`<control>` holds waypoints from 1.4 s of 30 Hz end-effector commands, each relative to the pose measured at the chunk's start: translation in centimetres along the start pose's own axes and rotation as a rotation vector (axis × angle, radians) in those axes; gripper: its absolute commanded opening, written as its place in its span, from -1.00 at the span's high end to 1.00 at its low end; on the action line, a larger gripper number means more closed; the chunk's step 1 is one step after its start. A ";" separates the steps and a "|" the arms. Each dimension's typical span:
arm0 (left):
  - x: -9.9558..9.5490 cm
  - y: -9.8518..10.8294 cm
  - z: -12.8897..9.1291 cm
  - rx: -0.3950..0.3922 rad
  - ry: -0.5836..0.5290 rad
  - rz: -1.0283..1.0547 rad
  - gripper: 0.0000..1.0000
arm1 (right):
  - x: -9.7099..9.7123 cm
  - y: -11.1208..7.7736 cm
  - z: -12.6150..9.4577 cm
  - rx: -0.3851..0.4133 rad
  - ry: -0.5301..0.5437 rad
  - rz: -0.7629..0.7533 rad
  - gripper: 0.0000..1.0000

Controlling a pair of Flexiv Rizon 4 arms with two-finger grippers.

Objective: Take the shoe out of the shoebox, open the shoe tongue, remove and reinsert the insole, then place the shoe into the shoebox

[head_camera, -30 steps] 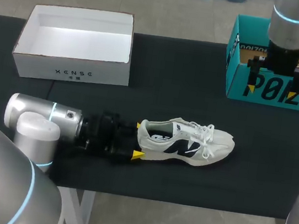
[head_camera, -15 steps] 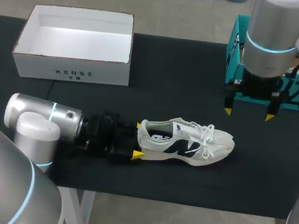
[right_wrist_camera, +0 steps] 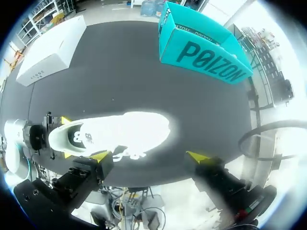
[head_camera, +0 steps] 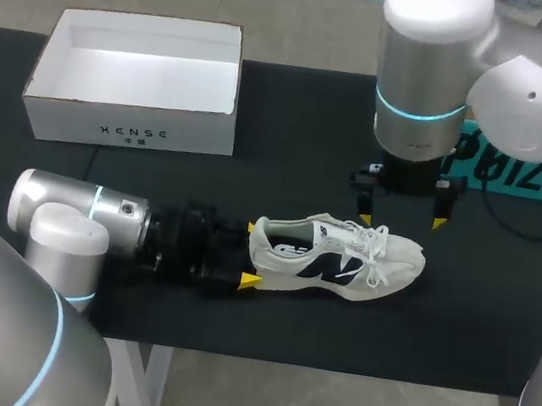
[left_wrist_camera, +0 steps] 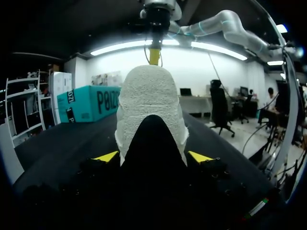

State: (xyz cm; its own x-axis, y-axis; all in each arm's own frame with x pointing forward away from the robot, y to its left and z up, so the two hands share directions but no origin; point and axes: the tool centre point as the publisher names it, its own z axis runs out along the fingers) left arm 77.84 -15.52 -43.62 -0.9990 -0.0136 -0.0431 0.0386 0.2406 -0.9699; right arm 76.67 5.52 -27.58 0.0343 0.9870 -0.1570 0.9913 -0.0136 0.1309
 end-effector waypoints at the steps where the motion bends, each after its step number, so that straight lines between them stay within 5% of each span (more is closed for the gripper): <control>1: 0.2 0.2 0.2 -0.002 -0.002 0.000 1.00 | 3.6 0.8 1.5 0.030 -0.041 -0.024 -1.00; 18: 0.2 0.2 0.2 -0.002 -0.002 0.000 1.00 | 8.6 -0.5 2.4 0.025 -0.027 -0.140 -1.00; 37: 0.2 0.2 0.2 -0.002 -0.002 0.000 1.00 | 10.6 0.3 5.4 0.020 -0.010 -0.176 -0.98; 42: 0.2 0.2 0.2 -0.002 -0.002 0.000 1.00 | 10.5 0.3 5.8 0.025 -0.010 -0.175 0.29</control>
State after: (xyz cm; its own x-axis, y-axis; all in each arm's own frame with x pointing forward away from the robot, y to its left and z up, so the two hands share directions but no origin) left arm 77.84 -15.53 -43.62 -0.9990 -0.0135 -0.0431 0.0386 0.2405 -0.9699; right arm 77.96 14.95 -34.53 -0.1372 0.9722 -0.1900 0.9849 0.1543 0.0783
